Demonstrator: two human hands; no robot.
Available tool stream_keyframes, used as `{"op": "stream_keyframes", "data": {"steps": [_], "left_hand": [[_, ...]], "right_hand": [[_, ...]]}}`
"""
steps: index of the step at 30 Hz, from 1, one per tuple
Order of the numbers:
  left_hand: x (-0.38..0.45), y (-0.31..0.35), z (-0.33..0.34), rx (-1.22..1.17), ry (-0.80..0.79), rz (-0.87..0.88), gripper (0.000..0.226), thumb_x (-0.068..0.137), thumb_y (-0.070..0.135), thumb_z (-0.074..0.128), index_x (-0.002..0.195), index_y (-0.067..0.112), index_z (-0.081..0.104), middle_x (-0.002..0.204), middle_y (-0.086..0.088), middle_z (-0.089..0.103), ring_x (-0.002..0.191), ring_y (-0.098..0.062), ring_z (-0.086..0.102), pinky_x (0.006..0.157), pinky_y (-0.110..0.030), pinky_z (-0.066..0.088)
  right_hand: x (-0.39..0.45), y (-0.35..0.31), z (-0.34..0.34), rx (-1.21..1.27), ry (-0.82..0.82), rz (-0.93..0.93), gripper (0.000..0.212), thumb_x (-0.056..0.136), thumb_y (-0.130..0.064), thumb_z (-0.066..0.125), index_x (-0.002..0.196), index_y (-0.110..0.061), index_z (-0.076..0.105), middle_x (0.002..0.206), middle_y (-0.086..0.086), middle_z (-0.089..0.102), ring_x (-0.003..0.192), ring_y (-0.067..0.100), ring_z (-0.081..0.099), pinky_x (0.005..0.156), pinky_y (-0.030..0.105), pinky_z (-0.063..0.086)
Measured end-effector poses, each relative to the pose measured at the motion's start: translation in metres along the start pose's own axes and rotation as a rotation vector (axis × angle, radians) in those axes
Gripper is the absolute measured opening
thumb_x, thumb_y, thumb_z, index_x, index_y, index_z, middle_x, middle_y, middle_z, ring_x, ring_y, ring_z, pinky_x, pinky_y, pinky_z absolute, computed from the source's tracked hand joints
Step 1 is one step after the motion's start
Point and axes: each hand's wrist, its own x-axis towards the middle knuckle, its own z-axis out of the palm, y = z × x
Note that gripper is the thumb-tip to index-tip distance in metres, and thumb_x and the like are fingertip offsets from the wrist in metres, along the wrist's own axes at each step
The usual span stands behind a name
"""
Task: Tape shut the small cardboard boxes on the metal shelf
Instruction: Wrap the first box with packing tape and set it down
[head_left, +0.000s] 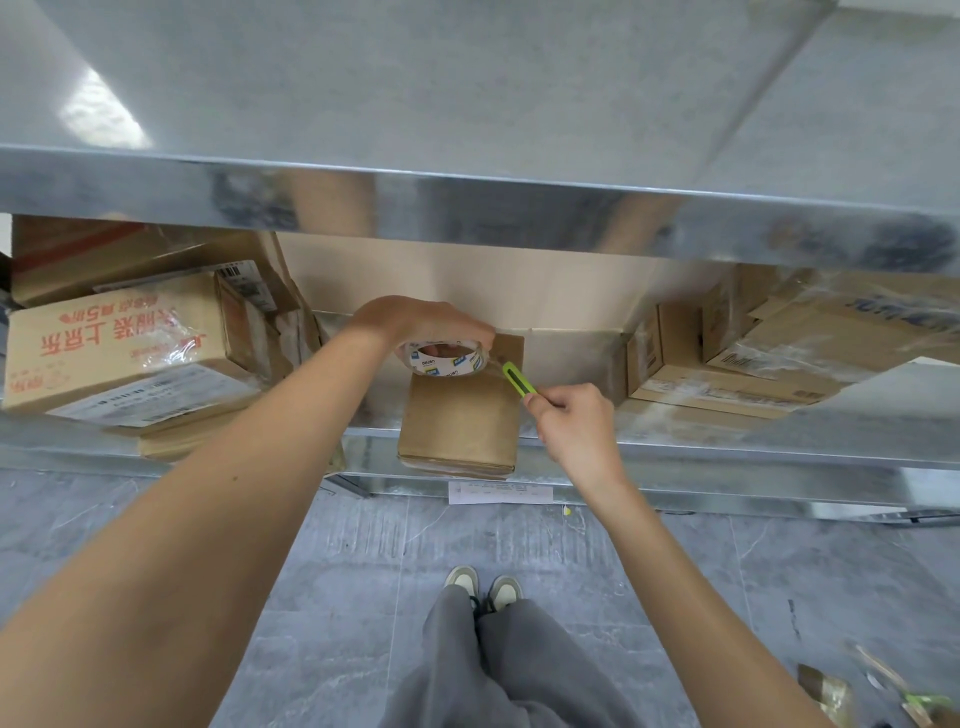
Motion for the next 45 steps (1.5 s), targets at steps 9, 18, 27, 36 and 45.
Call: {"op": "stream_keyframes", "data": {"steps": [9, 18, 27, 36, 45], "left_hand": [[-0.011, -0.004, -0.002, -0.061, -0.041, 0.03, 0.056, 0.054, 0.064, 0.062, 0.097, 0.031, 0.074, 0.1, -0.002, 0.069, 0.08, -0.017, 0.066, 0.055, -0.021, 0.052], [-0.045, -0.012, 0.012, -0.181, 0.071, 0.197, 0.042, 0.071, 0.053, 0.059, 0.095, 0.021, 0.07, 0.101, -0.008, 0.066, 0.079, -0.019, 0.057, 0.073, -0.031, 0.044], [-0.073, -0.026, 0.058, -0.529, 0.386, 0.529, 0.014, 0.091, 0.01, 0.061, 0.089, 0.015, 0.074, 0.078, 0.023, 0.07, 0.077, 0.01, 0.061, 0.068, -0.003, 0.04], [-0.103, -0.011, 0.079, -0.652, 0.449, 0.57, 0.027, 0.083, 0.035, 0.052, 0.102, 0.025, 0.069, 0.104, 0.005, 0.068, 0.103, -0.006, 0.059, 0.09, -0.016, 0.042], [-0.138, 0.014, 0.102, -0.9, 0.385, 0.677, 0.026, 0.084, 0.028, 0.053, 0.107, 0.022, 0.065, 0.106, 0.001, 0.069, 0.102, -0.016, 0.064, 0.091, -0.027, 0.048]], "right_hand": [[-0.017, -0.001, 0.012, 0.061, -0.048, 0.066, 0.039, 0.09, -0.018, 0.059, 0.057, 0.003, 0.054, 0.051, 0.007, 0.037, 0.051, 0.018, 0.031, 0.051, 0.028, 0.027], [-0.003, 0.05, -0.017, -0.278, 0.211, -0.014, 0.027, 0.103, -0.021, 0.041, 0.111, -0.008, 0.063, 0.074, 0.005, 0.06, 0.062, 0.021, 0.05, 0.054, 0.03, 0.034], [0.05, 0.091, 0.011, -0.698, 0.078, -0.037, 0.02, 0.09, 0.001, 0.048, 0.109, 0.002, 0.056, 0.103, 0.02, 0.06, 0.09, 0.038, 0.058, 0.066, 0.035, 0.036], [0.032, -0.011, -0.032, 0.273, 0.009, -0.115, 0.011, 0.09, -0.02, 0.067, 0.099, -0.015, 0.07, 0.096, 0.002, 0.071, 0.088, 0.016, 0.065, 0.079, 0.017, 0.047], [-0.02, -0.063, -0.053, 0.288, -0.008, -0.241, 0.02, 0.083, -0.002, 0.071, 0.076, -0.02, 0.07, 0.075, -0.003, 0.072, 0.076, 0.02, 0.07, 0.078, 0.034, 0.056]]}}
